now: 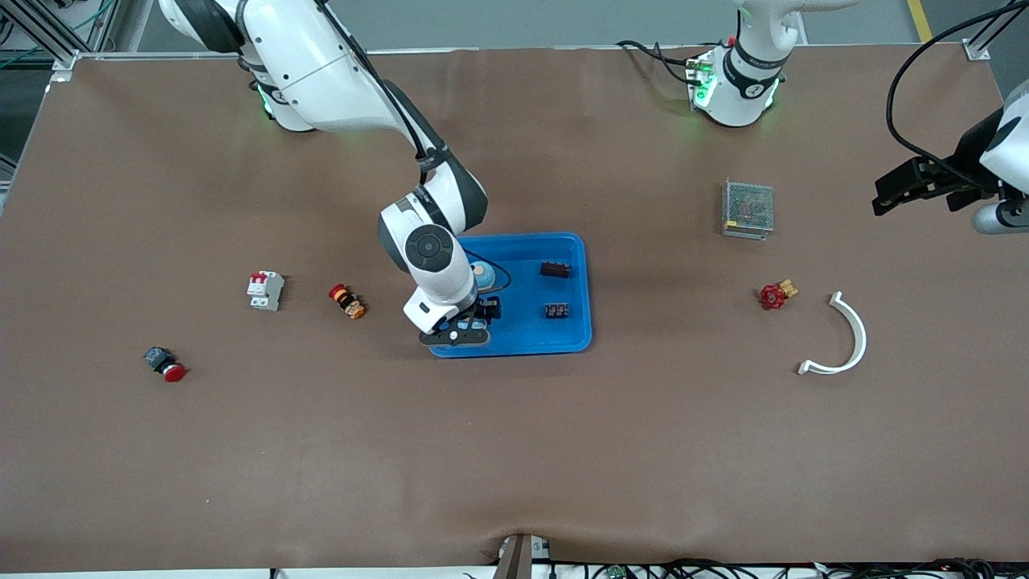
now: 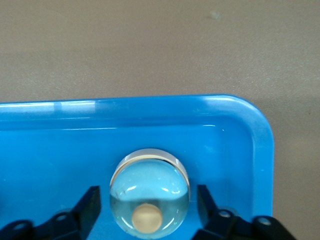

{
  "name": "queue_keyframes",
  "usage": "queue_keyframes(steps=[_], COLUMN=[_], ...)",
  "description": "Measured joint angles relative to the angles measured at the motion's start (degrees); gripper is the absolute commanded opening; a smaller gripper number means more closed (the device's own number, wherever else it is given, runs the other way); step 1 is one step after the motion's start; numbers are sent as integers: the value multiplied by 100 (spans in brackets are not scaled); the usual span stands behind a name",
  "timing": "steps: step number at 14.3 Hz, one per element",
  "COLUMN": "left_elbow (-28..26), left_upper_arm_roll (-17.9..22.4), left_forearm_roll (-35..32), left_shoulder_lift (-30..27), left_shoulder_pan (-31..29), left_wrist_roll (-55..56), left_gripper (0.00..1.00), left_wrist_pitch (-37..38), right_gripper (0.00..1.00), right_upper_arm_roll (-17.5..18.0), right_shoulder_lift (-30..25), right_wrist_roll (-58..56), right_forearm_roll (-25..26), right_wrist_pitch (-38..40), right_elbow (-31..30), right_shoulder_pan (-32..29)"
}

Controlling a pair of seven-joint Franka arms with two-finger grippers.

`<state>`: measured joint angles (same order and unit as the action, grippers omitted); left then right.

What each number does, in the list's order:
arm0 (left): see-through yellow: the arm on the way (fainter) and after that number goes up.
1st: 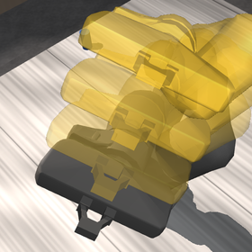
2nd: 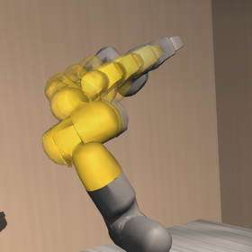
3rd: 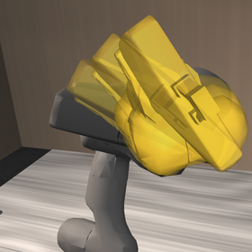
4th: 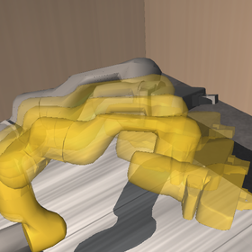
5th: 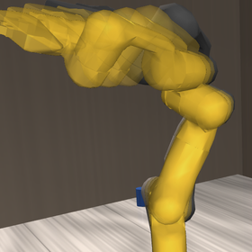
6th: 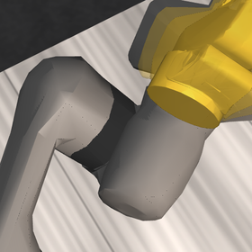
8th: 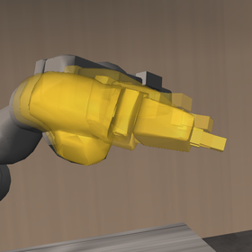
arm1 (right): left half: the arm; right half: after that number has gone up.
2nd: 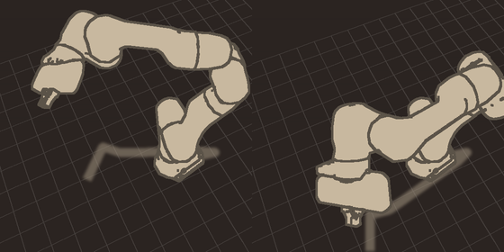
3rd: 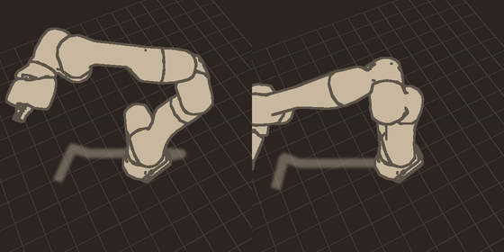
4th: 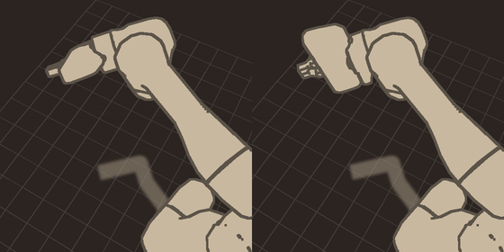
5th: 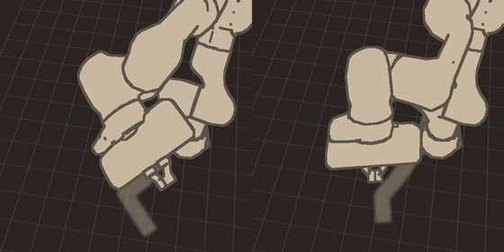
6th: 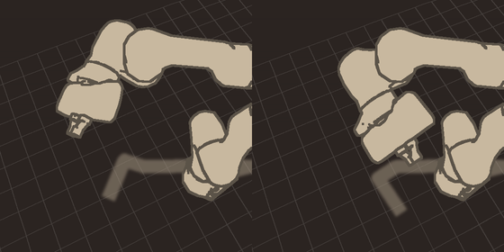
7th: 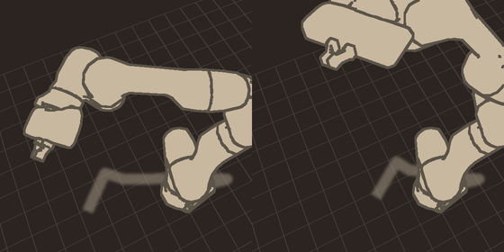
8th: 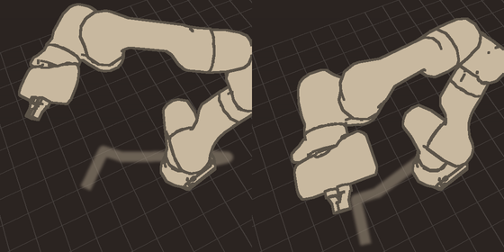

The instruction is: Place electrolytic capacitor and blue bell in tray

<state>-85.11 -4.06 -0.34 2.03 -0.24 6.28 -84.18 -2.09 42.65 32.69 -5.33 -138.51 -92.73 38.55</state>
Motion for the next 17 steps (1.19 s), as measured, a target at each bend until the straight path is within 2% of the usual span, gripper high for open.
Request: queue_keyframes(steps=[3,6,11,14,17], left_elbow=[0,-4,-50,-126,-222], left_upper_arm_roll=[0,0,-1,-6,-8], left_forearm_roll=[0,0,0,0,0], left_shoulder_lift=[0,1,0,-13,-44], left_shoulder_pan=[0,0,0,1,3], left_wrist_roll=[0,0,0,0,0], left_gripper=[100,100,100,100,100], left_wrist_pitch=[0,0,-2,-66,-174], right_gripper=[100,100,100,100,100], right_upper_arm_roll=[0,-44,-196,-227,-263], right_shoulder_lift=[-9,-264,-1582,-2074,-2656], right_wrist_roll=[0,-2,-32,-203,-819], right_forearm_roll=[0,8,143,198,217], right_wrist_pitch=[97,805,2636,3313,4213], right_elbow=[11,168,286,284,298], right_shoulder_pan=[51,58,41,7,-341])
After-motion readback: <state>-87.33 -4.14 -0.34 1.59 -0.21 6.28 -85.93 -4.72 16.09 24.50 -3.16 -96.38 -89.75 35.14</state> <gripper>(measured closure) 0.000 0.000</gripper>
